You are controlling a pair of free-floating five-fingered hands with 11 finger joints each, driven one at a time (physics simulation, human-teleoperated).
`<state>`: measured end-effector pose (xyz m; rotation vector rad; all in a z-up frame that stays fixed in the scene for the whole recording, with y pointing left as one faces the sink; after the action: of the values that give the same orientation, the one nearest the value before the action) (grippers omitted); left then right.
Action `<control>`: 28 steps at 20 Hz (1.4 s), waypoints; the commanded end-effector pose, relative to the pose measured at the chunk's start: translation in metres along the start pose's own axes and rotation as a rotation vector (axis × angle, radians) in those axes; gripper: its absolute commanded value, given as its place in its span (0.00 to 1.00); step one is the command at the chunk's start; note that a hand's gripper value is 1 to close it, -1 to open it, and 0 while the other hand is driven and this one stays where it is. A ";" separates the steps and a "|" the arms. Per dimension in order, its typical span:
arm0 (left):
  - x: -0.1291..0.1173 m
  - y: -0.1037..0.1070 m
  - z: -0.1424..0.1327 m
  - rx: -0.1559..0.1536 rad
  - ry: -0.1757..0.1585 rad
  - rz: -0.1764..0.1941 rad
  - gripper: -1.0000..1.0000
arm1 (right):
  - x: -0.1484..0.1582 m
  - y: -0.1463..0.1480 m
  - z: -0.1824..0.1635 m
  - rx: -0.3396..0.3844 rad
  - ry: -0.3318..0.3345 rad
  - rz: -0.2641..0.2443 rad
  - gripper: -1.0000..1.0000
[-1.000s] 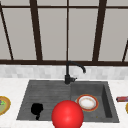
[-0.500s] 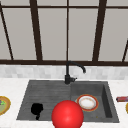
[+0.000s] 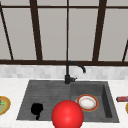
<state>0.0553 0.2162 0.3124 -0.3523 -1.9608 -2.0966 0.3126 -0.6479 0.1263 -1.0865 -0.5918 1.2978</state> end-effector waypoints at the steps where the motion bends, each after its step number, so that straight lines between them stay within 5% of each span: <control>1: 0.000 0.000 0.000 0.000 0.000 0.000 0.50 | 0.006 -0.026 0.013 -0.010 0.035 -0.029 1.00; 10: 0.000 0.000 0.000 0.000 0.000 0.000 0.50 | 0.035 -0.074 0.063 -0.004 0.023 -0.032 1.00; 14: 0.000 0.000 0.000 0.000 0.000 0.000 0.50 | 0.062 -0.093 0.078 -0.009 0.034 0.015 1.00; 28: 0.000 0.000 0.000 0.000 0.000 0.000 0.50 | 0.162 -0.154 0.112 -0.020 0.039 0.014 1.00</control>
<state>0.0553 0.2162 0.3124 -0.3523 -1.9608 -2.0966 0.3176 -0.4696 0.2658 -1.1232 -0.5613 1.2883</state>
